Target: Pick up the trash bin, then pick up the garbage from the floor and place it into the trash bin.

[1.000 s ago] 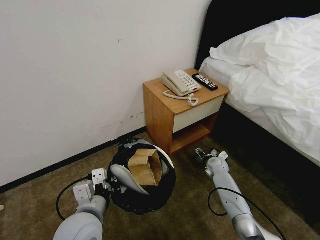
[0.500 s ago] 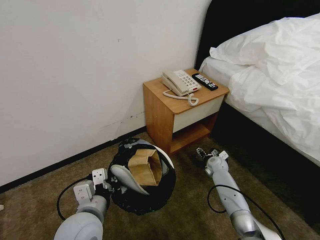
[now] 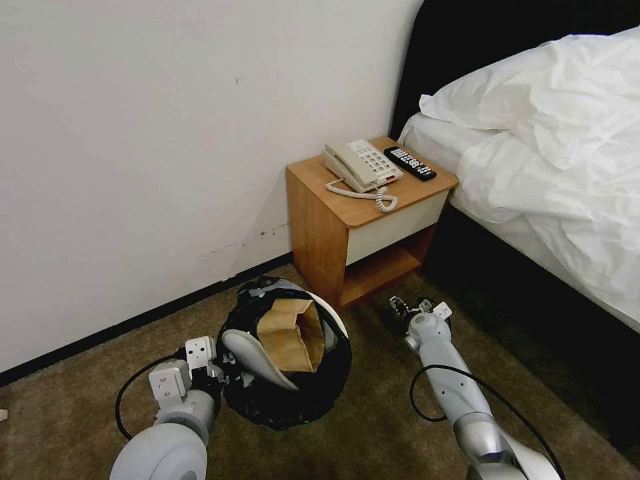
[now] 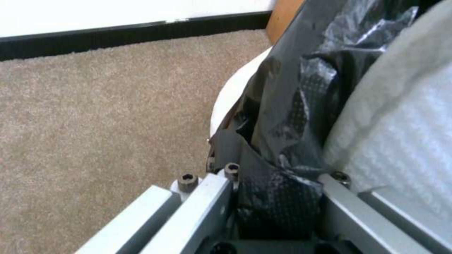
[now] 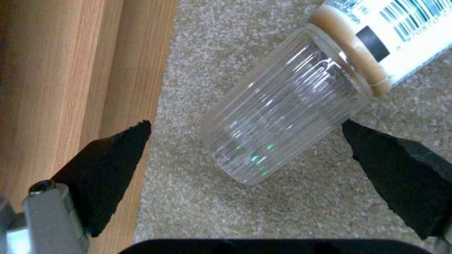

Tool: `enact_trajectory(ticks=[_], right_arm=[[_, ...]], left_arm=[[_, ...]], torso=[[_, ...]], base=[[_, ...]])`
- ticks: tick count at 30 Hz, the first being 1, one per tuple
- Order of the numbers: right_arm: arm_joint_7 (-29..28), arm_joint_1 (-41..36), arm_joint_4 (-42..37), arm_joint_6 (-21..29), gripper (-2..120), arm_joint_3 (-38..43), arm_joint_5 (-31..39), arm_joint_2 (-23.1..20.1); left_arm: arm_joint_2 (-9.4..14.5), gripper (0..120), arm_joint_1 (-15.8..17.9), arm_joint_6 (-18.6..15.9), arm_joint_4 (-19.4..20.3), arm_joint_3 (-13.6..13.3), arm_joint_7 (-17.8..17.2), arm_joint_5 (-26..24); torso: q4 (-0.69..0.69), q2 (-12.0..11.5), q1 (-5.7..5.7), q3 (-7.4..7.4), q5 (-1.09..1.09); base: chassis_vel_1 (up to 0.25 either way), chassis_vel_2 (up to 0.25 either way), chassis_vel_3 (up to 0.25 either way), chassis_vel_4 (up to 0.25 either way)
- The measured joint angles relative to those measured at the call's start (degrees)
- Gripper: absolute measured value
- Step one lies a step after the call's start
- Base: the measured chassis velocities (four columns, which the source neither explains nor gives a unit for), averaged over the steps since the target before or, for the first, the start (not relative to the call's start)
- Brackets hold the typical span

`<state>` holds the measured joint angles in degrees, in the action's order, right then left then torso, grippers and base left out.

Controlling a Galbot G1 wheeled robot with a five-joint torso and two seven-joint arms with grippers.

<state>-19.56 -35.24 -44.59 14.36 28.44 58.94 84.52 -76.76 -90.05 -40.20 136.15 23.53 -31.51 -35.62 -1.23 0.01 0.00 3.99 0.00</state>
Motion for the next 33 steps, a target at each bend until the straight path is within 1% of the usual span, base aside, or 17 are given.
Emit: enact_trajectory(ticks=[7,25,26,27,28,29,30,31,33], right_arm=[[0.32,0.42,0.84,-0.86,100,0.1,-0.08,0.14],[0.55,1.47,1.9,-1.12,99,0.29,-0.25,0.82],[0.55,1.49,1.98,-1.14,97,0.3,-0.29,0.88],[0.61,1.51,2.12,-1.21,85,0.34,-0.33,1.02],[0.61,1.51,2.12,-1.21,85,0.34,-0.33,1.02],[0.64,1.57,2.22,-1.25,82,0.38,-0.34,1.07],[0.75,1.65,2.38,-1.4,75,0.4,-0.34,1.11],[0.75,1.65,2.38,-1.4,75,0.4,-0.34,1.11],[0.87,1.76,2.54,-1.63,65,0.41,-0.34,1.11]], left_arm=[[-0.24,0,0.04,0.09,-0.28,-0.15,0.0,0.14],[-0.28,0,-0.04,0.3,-0.53,-0.22,0.18,0.44],[-0.29,0,-0.04,0.31,-0.54,-0.21,0.18,0.44],[-0.38,0,-0.08,0.33,-0.62,-0.23,0.2,0.47],[-0.38,0,-0.08,0.33,-0.62,-0.23,0.2,0.47],[-0.42,0,-0.1,0.33,-0.66,-0.27,0.23,0.54],[-0.48,0,-0.15,0.35,-0.7,-0.31,0.28,0.63],[-0.48,0,-0.15,0.35,-0.7,-0.31,0.28,0.63],[-0.57,0,-0.2,0.37,-0.76,-0.38,0.41,0.84]], torso=[[0.0,0.0,0.0,0.0,0.0],[0.0,0.0,-0.01,0.0,0.0],[0.0,0.0,-0.01,0.0,0.0],[0.0,0.0,0.0,0.0,0.0],[0.0,0.0,0.0,0.0,0.0],[0.0,0.0,0.0,0.0,0.0],[0.0,0.0,-0.01,0.0,0.0],[0.0,0.0,-0.01,0.0,0.0],[0.0,-0.01,-0.01,0.0,0.0]], base=[[0.0,0.0,0.0,0.0],[0.0,0.0,0.0,0.0],[0.0,0.0,0.0,0.0],[0.0,0.0,0.0,0.0],[0.0,0.0,0.0,0.0],[0.0,0.0,0.0,0.0],[0.0,0.0,0.0,0.0],[0.0,0.0,0.0,0.0],[0.0,0.0,0.0,0.0]])
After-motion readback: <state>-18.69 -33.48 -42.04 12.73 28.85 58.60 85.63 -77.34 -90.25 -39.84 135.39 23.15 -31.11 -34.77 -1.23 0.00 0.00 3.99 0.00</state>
